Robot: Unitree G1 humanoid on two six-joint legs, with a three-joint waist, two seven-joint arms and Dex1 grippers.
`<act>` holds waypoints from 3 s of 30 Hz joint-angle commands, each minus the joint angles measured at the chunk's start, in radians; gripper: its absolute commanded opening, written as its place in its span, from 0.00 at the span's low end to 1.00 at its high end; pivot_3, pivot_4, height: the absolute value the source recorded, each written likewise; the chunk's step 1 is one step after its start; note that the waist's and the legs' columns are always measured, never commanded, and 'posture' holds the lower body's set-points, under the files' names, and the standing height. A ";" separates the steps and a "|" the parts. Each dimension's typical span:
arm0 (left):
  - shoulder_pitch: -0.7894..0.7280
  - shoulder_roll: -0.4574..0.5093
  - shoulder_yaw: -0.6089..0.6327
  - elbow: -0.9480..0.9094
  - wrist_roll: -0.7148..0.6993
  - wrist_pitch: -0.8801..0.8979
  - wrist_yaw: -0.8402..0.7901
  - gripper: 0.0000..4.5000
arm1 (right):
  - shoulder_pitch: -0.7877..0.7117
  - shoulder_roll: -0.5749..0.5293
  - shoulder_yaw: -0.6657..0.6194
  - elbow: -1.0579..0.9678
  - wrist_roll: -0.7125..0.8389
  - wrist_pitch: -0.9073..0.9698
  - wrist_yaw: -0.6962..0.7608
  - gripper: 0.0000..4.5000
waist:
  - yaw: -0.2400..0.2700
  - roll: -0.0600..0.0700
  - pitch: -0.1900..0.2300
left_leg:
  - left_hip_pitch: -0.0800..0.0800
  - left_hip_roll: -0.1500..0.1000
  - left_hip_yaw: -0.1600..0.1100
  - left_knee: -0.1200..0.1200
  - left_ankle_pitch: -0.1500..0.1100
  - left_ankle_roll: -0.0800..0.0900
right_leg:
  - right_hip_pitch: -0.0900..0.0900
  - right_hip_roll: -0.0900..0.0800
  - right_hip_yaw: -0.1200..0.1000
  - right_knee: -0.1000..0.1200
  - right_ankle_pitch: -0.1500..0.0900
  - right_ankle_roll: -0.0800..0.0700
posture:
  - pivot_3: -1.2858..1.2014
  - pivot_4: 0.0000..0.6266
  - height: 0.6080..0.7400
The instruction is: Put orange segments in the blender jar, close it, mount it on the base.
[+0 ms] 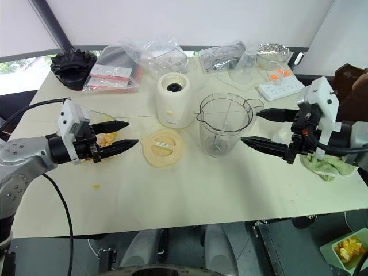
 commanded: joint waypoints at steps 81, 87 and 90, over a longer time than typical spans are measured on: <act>-0.456 -0.237 -0.029 0.742 0.448 0.402 0.578 0.69 | -0.035 0.030 0.050 -0.059 0.037 0.002 -0.080 0.99 | 0.004 -0.002 0.001 | 0.001 -0.001 -0.001 0.001 0.000 0.000 | 0.001 0.000 0.000 0.004 0.002 -0.001 | 0.52 0.24 1.00; -0.504 -0.240 -0.108 0.871 0.494 0.305 0.521 0.69 | -0.029 0.027 0.039 -0.070 0.045 0.006 -0.096 0.99 | 0.003 -0.002 0.001 | 0.000 -0.002 -0.001 0.001 0.000 0.000 | 0.001 0.000 0.000 0.004 0.002 -0.001 | 0.52 0.24 1.00; -0.528 -0.248 -0.149 0.937 0.520 0.264 0.493 0.69 | -0.027 0.026 0.036 -0.070 0.042 0.004 -0.102 0.99 | 0.004 -0.002 0.001 | 0.000 -0.002 -0.001 0.002 0.000 0.000 | 0.001 -0.001 0.000 0.004 0.002 0.000 | 0.52 0.24 1.00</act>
